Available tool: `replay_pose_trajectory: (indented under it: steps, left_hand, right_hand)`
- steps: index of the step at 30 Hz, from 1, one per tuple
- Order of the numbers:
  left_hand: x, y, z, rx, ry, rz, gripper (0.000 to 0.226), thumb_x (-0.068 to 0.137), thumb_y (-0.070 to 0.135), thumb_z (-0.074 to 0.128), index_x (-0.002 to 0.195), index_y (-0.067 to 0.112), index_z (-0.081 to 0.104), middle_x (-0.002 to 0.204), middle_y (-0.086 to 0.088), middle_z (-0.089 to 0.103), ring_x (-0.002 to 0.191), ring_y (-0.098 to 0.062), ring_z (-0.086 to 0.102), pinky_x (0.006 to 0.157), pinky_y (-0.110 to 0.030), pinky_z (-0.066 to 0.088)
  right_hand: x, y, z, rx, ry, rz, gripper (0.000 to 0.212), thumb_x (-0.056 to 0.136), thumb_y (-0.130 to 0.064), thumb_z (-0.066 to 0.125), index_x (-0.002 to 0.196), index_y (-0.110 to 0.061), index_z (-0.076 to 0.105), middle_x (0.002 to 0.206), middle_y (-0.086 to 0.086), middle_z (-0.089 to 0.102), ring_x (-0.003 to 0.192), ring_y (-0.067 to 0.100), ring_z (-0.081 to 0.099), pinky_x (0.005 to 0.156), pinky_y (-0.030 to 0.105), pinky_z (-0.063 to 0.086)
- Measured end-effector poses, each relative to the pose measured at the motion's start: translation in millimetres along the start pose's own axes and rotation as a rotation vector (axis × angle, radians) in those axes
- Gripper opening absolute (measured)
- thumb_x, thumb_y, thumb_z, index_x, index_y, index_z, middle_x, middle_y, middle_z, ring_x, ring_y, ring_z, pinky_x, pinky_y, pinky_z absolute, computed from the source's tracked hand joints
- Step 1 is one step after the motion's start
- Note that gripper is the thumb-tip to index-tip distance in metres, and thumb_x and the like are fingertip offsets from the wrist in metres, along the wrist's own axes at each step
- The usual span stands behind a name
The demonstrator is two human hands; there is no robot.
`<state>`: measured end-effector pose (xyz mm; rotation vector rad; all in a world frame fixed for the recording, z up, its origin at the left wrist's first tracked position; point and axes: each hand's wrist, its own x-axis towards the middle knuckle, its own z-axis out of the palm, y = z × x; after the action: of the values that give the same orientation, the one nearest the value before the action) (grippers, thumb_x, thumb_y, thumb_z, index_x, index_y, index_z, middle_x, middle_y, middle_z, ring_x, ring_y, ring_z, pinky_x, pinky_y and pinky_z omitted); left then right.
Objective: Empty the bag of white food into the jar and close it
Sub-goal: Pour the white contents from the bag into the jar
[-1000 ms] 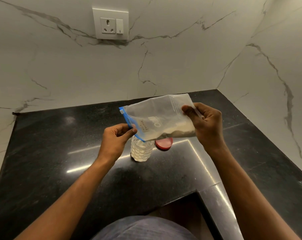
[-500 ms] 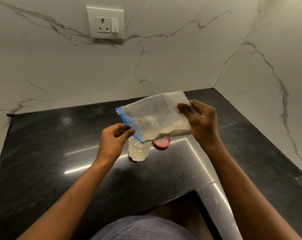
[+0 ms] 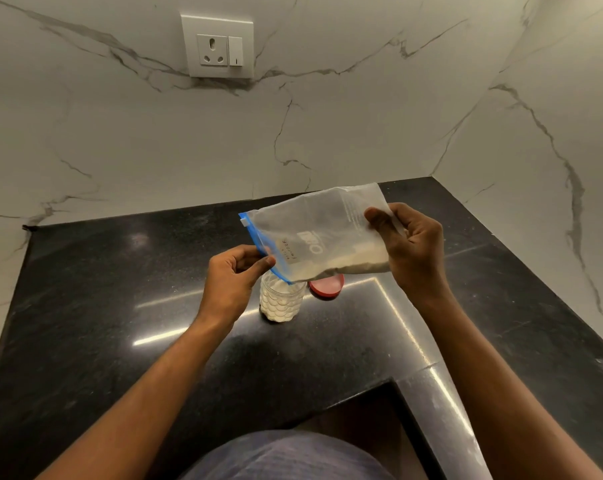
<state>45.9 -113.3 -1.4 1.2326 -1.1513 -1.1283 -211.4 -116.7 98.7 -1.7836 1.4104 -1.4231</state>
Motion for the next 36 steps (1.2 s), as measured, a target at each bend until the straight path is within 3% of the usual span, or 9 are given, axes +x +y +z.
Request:
replay_pose_trajectory:
  steps: [6, 17, 26, 31, 36]
  left_hand:
    - [0, -2, 1, -0.027, -0.003, 0.008, 0.022, 0.094, 0.006, 0.072, 0.108, 0.022, 0.076, 0.107, 0.005, 0.081, 0.105, -0.008, 0.077, 0.089, -0.023, 0.062]
    - [-3, -2, 1, -0.068, 0.030, -0.008, 0.023, 0.093, 0.006, 0.073, 0.105, 0.025, 0.076, 0.107, 0.005, 0.081, 0.103, -0.008, 0.077, 0.091, -0.027, 0.061]
    - [-1, -3, 3, -0.104, 0.025, -0.016, 0.022, 0.093, 0.005, 0.074, 0.107, 0.022, 0.077, 0.104, 0.008, 0.082, 0.103, -0.008, 0.078, 0.089, -0.023, 0.062]
    - [1, -2, -1, -0.119, 0.008, -0.018, 0.022, 0.092, 0.006, 0.075, 0.106, 0.023, 0.077, 0.107, 0.005, 0.082, 0.104, -0.011, 0.078, 0.088, -0.026, 0.063]
    - [2, -2, 1, -0.120, 0.016, -0.026, 0.022, 0.092, 0.006, 0.075, 0.107, 0.021, 0.078, 0.108, 0.002, 0.082, 0.105, -0.012, 0.078, 0.090, -0.028, 0.062]
  right_hand:
    - [2, -1, 0, -0.012, -0.041, -0.010, 0.008, 0.101, -0.019, 0.067, 0.098, -0.013, 0.071, 0.081, -0.005, 0.069, 0.068, -0.001, 0.063, 0.059, 0.011, 0.047]
    - [5, -5, 7, -0.008, -0.045, -0.033, 0.012, 0.101, -0.023, 0.067, 0.093, -0.015, 0.070, 0.080, 0.002, 0.070, 0.070, 0.017, 0.065, 0.059, 0.028, 0.052]
    - [9, -7, 6, 0.001, -0.026, -0.039, 0.013, 0.101, -0.021, 0.068, 0.089, -0.018, 0.070, 0.075, -0.010, 0.067, 0.063, 0.000, 0.061, 0.057, 0.015, 0.047]
    - [11, -9, 5, 0.018, -0.006, -0.034, 0.016, 0.101, -0.024, 0.069, 0.085, -0.025, 0.070, 0.070, -0.014, 0.068, 0.063, 0.004, 0.059, 0.056, 0.021, 0.048]
    - [11, -11, 6, 0.008, -0.013, -0.032, 0.017, 0.101, -0.025, 0.069, 0.084, -0.030, 0.069, 0.071, -0.018, 0.069, 0.064, 0.003, 0.060, 0.057, 0.019, 0.049]
